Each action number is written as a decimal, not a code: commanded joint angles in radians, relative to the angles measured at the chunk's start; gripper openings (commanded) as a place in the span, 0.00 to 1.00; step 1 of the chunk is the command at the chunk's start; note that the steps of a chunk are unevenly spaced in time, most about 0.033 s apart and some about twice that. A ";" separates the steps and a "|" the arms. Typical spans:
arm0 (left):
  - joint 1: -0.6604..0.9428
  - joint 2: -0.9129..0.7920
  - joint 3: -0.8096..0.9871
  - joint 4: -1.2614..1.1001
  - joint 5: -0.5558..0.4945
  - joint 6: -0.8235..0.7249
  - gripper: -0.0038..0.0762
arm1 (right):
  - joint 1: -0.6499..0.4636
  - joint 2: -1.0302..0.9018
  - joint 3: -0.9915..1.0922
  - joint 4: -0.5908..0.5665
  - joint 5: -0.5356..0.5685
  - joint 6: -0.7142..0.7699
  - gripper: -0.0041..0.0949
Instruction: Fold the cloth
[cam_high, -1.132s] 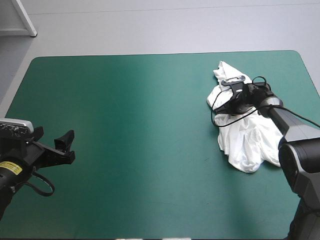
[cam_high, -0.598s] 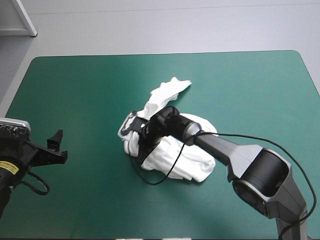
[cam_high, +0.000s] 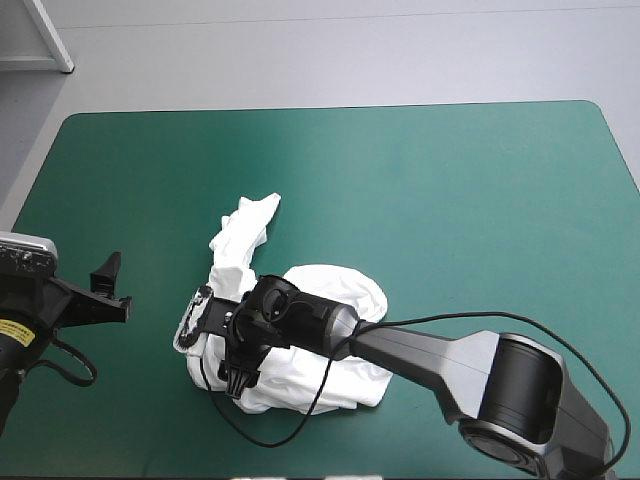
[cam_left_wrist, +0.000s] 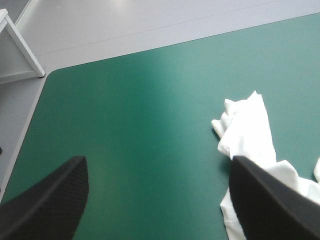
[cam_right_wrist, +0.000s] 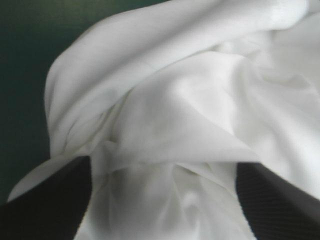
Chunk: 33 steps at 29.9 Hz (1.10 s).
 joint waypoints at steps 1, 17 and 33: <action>-0.005 0.002 -0.033 -0.001 -0.070 -0.004 0.76 | -0.002 -0.131 -0.039 -0.131 0.031 0.169 0.96; -0.005 0.039 -0.033 -0.097 0.076 -0.002 0.75 | -0.004 -0.696 0.105 -0.244 0.383 0.582 0.81; -0.005 0.639 -0.279 -0.337 0.001 0.156 0.75 | -0.002 -0.873 0.641 -0.039 0.291 0.771 0.79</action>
